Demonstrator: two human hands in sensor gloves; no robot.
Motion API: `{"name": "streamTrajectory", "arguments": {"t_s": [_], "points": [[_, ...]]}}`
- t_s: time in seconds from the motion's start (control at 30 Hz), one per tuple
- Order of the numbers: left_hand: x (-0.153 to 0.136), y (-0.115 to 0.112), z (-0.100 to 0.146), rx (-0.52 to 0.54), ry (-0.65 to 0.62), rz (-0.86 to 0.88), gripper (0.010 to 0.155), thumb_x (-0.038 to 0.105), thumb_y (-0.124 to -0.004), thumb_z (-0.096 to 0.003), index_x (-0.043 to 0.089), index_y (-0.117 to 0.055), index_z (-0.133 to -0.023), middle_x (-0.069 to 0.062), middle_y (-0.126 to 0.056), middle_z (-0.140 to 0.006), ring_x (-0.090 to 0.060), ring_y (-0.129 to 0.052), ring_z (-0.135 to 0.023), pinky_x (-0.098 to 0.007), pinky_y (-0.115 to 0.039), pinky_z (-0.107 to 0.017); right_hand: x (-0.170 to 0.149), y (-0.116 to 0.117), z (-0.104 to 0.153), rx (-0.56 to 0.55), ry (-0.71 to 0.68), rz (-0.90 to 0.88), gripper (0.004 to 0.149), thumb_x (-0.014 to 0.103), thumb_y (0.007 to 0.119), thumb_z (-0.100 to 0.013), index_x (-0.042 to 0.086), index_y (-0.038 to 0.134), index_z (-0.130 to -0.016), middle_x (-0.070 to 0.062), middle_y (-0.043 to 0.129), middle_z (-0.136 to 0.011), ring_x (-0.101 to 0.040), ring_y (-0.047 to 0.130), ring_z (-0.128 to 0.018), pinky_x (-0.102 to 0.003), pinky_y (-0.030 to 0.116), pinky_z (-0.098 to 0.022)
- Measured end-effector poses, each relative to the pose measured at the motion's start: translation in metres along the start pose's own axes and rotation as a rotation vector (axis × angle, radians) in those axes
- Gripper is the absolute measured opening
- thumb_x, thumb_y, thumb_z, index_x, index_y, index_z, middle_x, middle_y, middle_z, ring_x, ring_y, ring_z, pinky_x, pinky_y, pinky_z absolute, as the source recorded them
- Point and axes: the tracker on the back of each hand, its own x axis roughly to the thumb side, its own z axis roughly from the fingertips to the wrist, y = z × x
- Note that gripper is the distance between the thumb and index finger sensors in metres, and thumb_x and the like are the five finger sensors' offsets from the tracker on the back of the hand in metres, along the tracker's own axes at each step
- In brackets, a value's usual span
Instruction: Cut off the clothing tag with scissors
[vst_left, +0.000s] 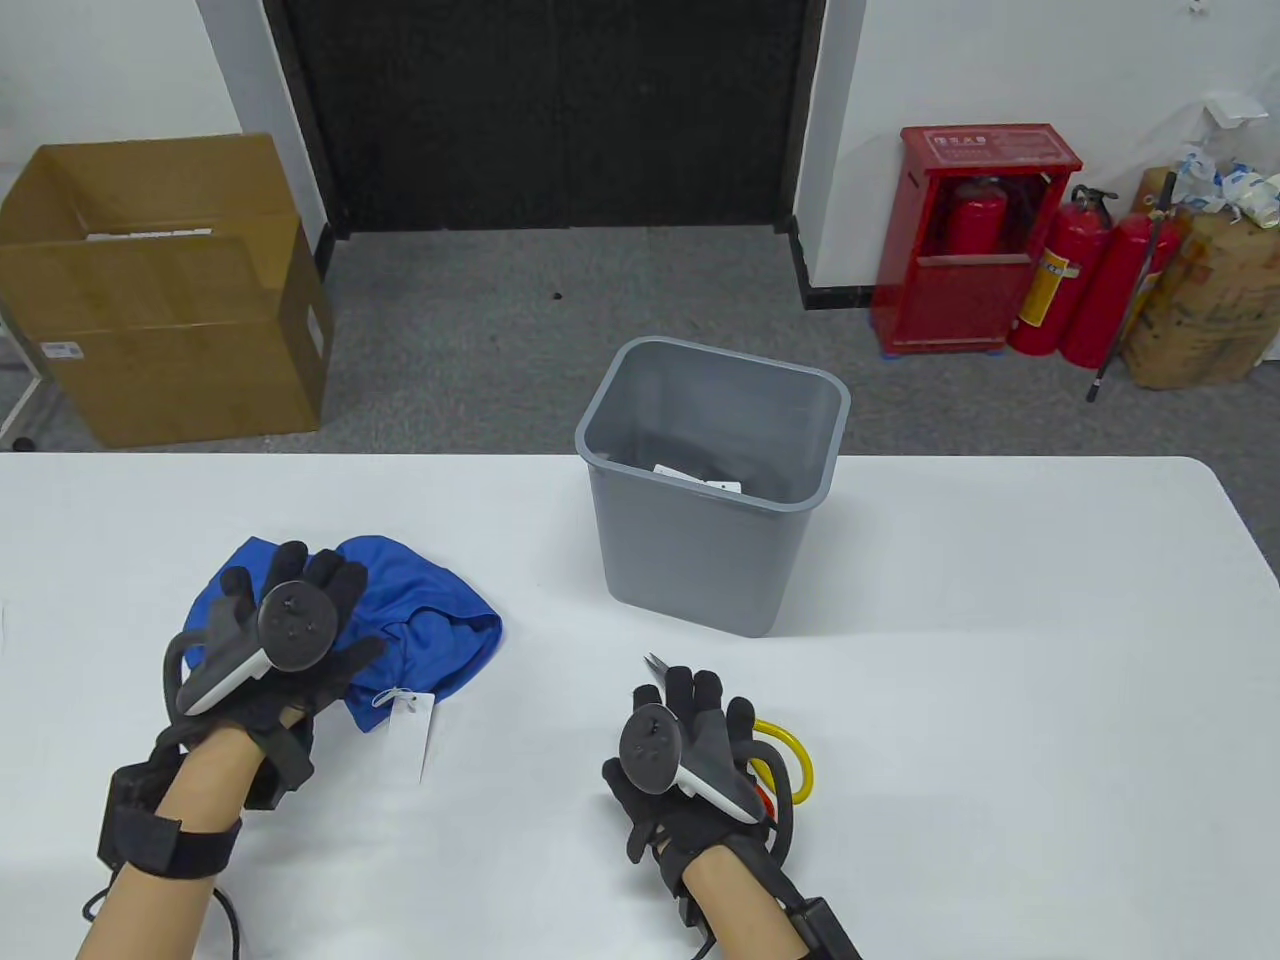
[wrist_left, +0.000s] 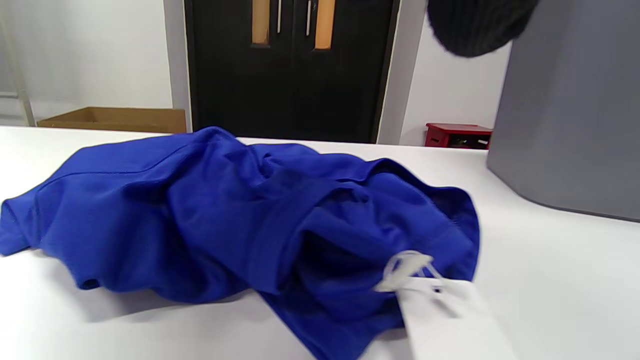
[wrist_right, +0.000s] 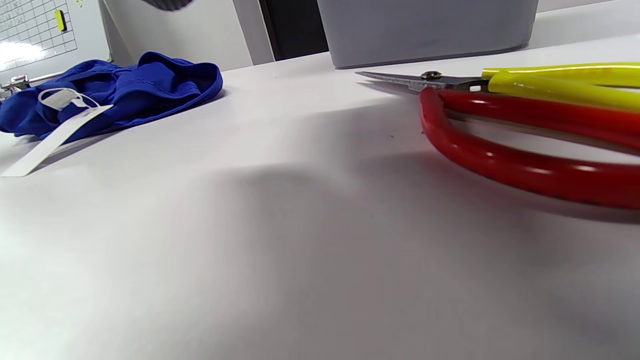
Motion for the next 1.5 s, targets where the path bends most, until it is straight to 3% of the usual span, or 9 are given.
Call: {"name": "streamTrajectory", "arguments": {"t_s": [0.1,0.2,0.4,0.57,0.77,0.97,1.07,1.33,1.5], "points": [[-0.014,-0.002,-0.013,-0.069,0.003,0.015,0.077,0.052,-0.079,-0.0583,0.042,-0.032,-0.118,0.015,-0.025,-0.131,-0.020,-0.011,-0.126,-0.058,-0.009,-0.082,-0.003,0.000,-0.002,0.001,0.006,-0.006,0.082,0.060,0.052,-0.049,0.015,0.017,-0.107,-0.020,0.006,-0.112,-0.049,0.003,-0.099,-0.070,0.009,-0.060],[-0.022,-0.008,-0.024,-0.143,-0.012,-0.035,0.085,0.048,-0.086,-0.0565,0.045,-0.026,-0.117,0.017,-0.020,-0.129,-0.020,-0.010,-0.126,-0.059,-0.010,-0.083,-0.006,0.001,-0.004,0.005,0.013,-0.003,0.082,0.059,0.052,-0.049,0.015,0.016,-0.107,-0.020,0.006,-0.112,-0.049,0.003,-0.099,-0.070,0.009,-0.061],[-0.026,-0.030,-0.045,-0.260,0.009,-0.236,0.101,0.051,-0.093,-0.0507,0.054,-0.013,-0.112,0.020,-0.006,-0.127,-0.020,-0.008,-0.126,-0.062,-0.014,-0.086,-0.009,0.004,-0.006,0.017,0.025,-0.004,0.082,0.059,0.052,-0.048,0.015,0.016,-0.107,-0.020,0.006,-0.112,-0.049,0.003,-0.099,-0.070,0.009,-0.060],[-0.020,-0.056,-0.063,-0.415,0.031,-0.280,0.110,0.055,-0.095,-0.0479,0.056,-0.002,-0.108,0.020,0.005,-0.124,-0.020,-0.004,-0.125,-0.064,-0.015,-0.086,-0.009,0.004,-0.006,0.016,0.020,-0.011,0.082,0.059,0.052,-0.049,0.015,0.016,-0.107,-0.020,0.006,-0.112,-0.050,0.004,-0.099,-0.070,0.009,-0.060],[-0.015,-0.074,-0.078,-0.491,0.054,-0.276,0.110,0.053,-0.096,-0.0493,0.055,-0.002,-0.107,0.022,-0.011,-0.127,-0.018,-0.011,-0.127,-0.066,-0.020,-0.087,-0.008,0.005,-0.007,0.018,0.010,-0.004,0.082,0.060,0.052,-0.049,0.015,0.016,-0.107,-0.020,0.006,-0.112,-0.050,0.004,-0.099,-0.070,0.010,-0.060],[-0.017,-0.078,-0.086,-0.505,0.075,-0.192,0.103,0.051,-0.095,-0.0512,0.052,-0.012,-0.112,0.018,-0.033,-0.124,-0.018,-0.025,-0.125,-0.067,-0.019,-0.086,-0.007,0.006,-0.007,0.025,0.007,0.002,0.082,0.059,0.052,-0.049,0.015,0.017,-0.107,-0.021,0.006,-0.112,-0.050,0.005,-0.099,-0.070,0.010,-0.060],[-0.017,-0.079,-0.086,-0.499,0.083,-0.189,0.090,0.051,-0.092,-0.0525,0.051,-0.027,-0.114,0.014,-0.043,-0.120,-0.021,-0.034,-0.120,-0.067,-0.021,-0.086,-0.007,0.006,-0.006,0.030,0.007,0.002,0.082,0.059,0.052,-0.049,0.015,0.017,-0.107,-0.021,0.007,-0.112,-0.050,0.005,-0.099,-0.070,0.010,-0.060],[-0.014,-0.079,-0.077,-0.254,0.067,-0.189,0.064,0.052,-0.093,-0.0507,0.047,-0.061,-0.106,0.010,-0.071,-0.103,-0.026,-0.064,-0.105,-0.068,-0.036,-0.086,-0.006,0.006,-0.005,0.032,0.006,0.004,0.081,0.059,0.052,-0.049,0.015,0.018,-0.108,-0.021,0.007,-0.112,-0.050,0.006,-0.099,-0.070,0.010,-0.060],[-0.012,-0.081,-0.069,-0.174,0.056,-0.187,0.054,0.052,-0.092,-0.0514,0.042,-0.072,-0.100,0.012,-0.061,-0.113,-0.028,-0.060,-0.112,-0.071,-0.039,-0.084,-0.007,0.006,-0.005,0.018,0.009,-0.015,0.081,0.059,0.053,-0.049,0.015,0.019,-0.108,-0.021,0.008,-0.112,-0.050,0.007,-0.100,-0.070,0.010,-0.061]]}}
